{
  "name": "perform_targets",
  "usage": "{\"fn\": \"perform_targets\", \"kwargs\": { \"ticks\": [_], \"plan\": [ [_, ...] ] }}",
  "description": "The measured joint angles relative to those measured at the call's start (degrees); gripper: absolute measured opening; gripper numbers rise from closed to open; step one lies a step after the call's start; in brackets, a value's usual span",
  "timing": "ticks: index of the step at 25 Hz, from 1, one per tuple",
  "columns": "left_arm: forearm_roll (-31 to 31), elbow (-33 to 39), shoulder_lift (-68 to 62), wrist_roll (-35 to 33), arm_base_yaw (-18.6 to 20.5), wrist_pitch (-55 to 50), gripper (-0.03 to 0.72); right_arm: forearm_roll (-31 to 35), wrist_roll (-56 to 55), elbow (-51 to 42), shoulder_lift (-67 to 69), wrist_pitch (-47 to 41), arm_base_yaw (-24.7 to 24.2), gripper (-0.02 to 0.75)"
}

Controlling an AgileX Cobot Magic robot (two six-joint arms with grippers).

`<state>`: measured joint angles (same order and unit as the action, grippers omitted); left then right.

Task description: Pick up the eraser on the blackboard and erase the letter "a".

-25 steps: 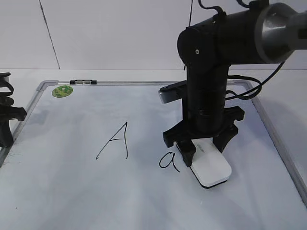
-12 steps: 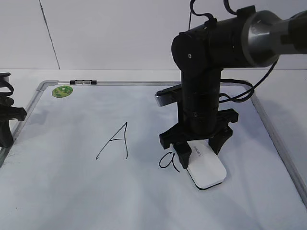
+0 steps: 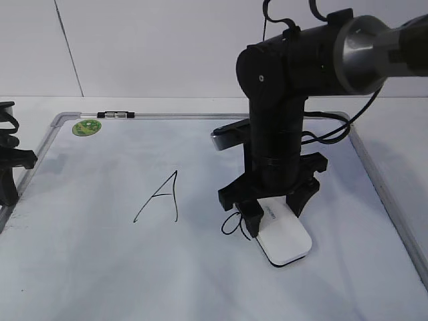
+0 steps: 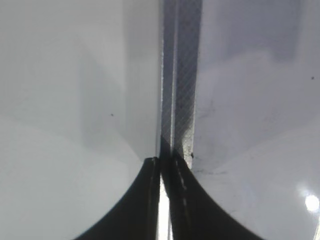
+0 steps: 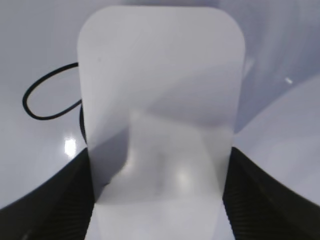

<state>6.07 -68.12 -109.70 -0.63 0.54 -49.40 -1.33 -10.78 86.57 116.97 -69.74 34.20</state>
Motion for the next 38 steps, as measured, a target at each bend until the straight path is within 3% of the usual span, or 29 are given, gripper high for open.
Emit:
{"fn": "perform_targets", "kwargs": {
  "ticks": [19, 38],
  "plan": [
    [0.0, 0.0, 0.0, 0.0, 0.0, -0.1, 0.013, 0.49, 0.36, 0.12, 0.18, 0.0, 8.1, 0.57],
    [-0.1, 0.0, 0.0, 0.0, 0.0, -0.1, 0.013, -1.44, -0.51, 0.49, 0.74, -0.13, 8.42, 0.57]
  ]
}}
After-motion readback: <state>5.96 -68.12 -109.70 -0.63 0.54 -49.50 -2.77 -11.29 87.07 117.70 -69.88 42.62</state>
